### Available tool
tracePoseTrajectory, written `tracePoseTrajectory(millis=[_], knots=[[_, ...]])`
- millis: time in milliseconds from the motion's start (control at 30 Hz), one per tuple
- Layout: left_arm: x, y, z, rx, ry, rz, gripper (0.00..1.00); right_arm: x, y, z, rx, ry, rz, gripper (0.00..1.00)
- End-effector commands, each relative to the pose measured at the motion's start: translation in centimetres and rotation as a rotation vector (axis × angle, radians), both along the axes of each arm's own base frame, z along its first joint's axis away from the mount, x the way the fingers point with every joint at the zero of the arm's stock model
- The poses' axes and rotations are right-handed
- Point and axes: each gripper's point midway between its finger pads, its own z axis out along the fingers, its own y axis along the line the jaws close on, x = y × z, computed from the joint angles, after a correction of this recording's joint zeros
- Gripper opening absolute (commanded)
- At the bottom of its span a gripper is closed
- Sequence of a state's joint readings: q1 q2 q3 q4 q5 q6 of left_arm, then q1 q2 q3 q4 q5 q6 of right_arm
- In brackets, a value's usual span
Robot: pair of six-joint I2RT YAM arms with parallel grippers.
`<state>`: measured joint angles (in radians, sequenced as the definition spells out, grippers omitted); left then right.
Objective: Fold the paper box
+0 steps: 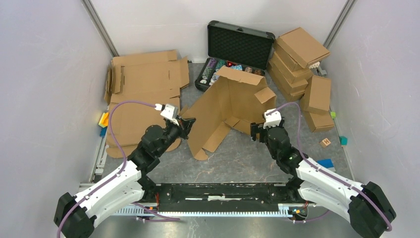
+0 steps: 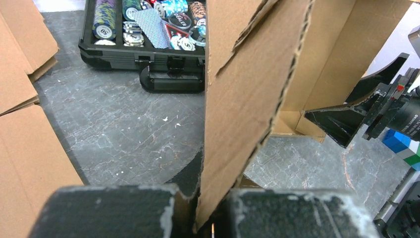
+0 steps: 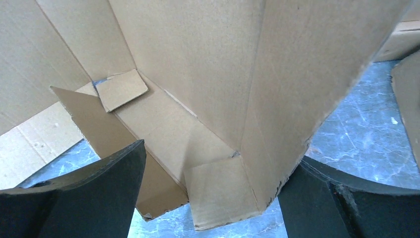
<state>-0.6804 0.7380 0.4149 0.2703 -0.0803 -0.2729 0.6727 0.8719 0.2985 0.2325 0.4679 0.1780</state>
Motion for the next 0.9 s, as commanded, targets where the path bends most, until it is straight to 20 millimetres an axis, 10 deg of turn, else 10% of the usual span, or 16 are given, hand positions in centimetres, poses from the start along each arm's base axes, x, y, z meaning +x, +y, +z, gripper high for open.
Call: tracePoseTrajectory(millis=[0, 567, 867], knots=[[0.3, -0.4, 1.1, -0.008, -0.003, 0.014, 0.02, 0.5, -1.6, 0.8, -0.056, -0.029, -0.069, 0.98], [0.3, -1.4, 1.6, 0.012, -0.013, 0.008, 0.02, 0.0, -0.1, 1.7, -0.096, -0.054, 0.004, 0.98], [0.0, -2.1, 1.8, 0.018, -0.014, 0.002, 0.02, -0.4, 1.3, -1.2, -0.184, 0.026, 0.016, 0.98]])
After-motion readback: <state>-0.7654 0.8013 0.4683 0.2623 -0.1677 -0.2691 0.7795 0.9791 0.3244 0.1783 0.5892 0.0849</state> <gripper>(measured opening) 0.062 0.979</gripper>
